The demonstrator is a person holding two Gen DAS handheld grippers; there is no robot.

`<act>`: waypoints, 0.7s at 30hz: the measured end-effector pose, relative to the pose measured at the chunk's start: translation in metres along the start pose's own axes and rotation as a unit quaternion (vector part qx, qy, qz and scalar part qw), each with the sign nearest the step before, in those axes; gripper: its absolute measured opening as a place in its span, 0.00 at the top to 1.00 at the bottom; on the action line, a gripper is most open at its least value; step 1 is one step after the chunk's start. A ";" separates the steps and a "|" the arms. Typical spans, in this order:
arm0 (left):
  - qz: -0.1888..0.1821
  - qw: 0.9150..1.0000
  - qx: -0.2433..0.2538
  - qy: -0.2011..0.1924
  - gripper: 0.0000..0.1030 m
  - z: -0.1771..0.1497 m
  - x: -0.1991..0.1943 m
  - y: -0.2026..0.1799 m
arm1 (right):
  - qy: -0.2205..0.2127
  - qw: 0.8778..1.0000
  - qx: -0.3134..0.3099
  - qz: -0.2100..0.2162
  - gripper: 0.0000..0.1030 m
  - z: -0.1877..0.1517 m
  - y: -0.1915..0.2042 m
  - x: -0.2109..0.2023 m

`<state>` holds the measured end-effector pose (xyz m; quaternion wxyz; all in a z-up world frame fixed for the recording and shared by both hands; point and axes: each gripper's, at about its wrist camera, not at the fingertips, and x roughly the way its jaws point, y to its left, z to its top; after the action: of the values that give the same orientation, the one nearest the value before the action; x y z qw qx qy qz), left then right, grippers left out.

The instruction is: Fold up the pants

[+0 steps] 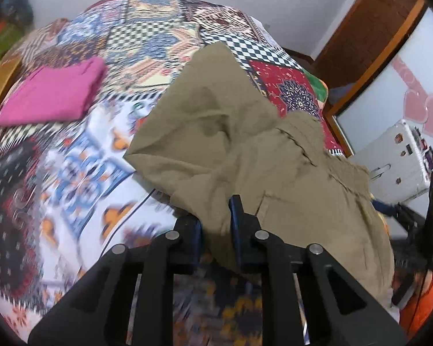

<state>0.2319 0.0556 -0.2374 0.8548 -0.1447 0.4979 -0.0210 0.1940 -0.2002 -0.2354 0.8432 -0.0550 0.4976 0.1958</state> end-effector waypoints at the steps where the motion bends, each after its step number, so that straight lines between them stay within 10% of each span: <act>1: -0.001 1.000 -0.007 -0.001 0.83 -0.005 -0.006 0.004 | -0.008 1.000 -0.001 -0.004 0.28 0.002 0.000 -0.006; 11: -0.006 0.998 -0.052 -0.023 0.84 -0.060 -0.062 0.026 | -0.091 0.995 -0.018 0.045 0.27 0.017 0.042 -0.074; 21: -0.033 0.996 -0.082 -0.019 0.78 -0.092 -0.085 0.054 | -0.020 0.996 -0.058 0.059 0.28 -0.003 0.087 -0.017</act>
<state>0.1046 0.1014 -0.2228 0.8480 -0.2311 0.4769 -0.0055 0.1508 -0.1261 -0.2130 0.8354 -0.0702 0.4710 0.2745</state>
